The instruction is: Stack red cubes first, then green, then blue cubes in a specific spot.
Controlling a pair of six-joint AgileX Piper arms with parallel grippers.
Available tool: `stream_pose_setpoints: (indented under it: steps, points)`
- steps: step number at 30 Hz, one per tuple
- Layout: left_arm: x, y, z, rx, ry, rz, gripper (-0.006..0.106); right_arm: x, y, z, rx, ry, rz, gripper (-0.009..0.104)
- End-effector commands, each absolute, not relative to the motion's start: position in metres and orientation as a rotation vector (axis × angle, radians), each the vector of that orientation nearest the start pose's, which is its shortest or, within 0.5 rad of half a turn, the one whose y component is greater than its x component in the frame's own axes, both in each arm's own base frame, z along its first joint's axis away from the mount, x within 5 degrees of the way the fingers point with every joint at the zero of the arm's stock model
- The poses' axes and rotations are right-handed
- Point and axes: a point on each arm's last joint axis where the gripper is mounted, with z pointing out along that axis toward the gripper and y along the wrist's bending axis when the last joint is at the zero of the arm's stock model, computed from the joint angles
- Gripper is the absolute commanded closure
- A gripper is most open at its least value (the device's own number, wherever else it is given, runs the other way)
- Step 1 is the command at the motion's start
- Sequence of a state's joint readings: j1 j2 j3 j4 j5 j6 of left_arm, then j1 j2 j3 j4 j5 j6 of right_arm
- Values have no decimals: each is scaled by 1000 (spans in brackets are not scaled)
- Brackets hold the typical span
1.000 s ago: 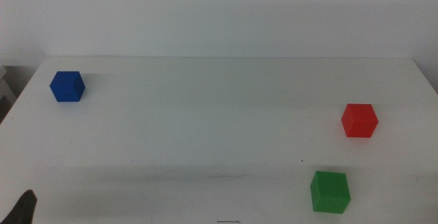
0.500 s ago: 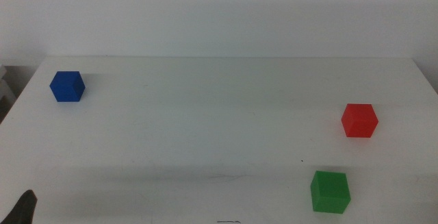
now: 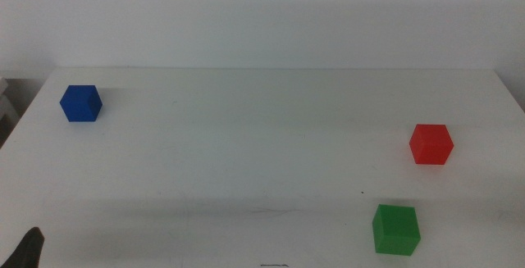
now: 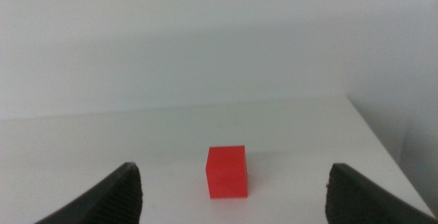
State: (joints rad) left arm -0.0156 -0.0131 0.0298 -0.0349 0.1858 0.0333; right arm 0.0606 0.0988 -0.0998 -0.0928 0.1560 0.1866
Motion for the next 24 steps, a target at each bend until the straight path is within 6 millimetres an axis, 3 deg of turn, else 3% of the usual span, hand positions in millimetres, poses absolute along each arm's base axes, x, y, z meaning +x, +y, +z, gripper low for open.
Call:
stream_pose_setpoints:
  steps: [1, 6, 10, 20, 24]
  points:
    - [55, -1, 196, 10, 1585, -23, 7, 73, 3, 266, 54, 1625, 121, 1]
    - [55, -1, 196, 10, 1585, -23, 7, 112, 4, 313, 99, 1947, 110, 1]
    - [55, -1, 196, 10, 1585, -23, 7, 137, 5, 330, 114, 2116, 91, 1]
    - [55, -1, 196, 10, 1585, -23, 7, 189, 9, 317, 118, 2262, 92, 1]
    - [55, -1, 196, 10, 1585, -23, 7, 219, 10, 321, 104, 2383, 63, 1]
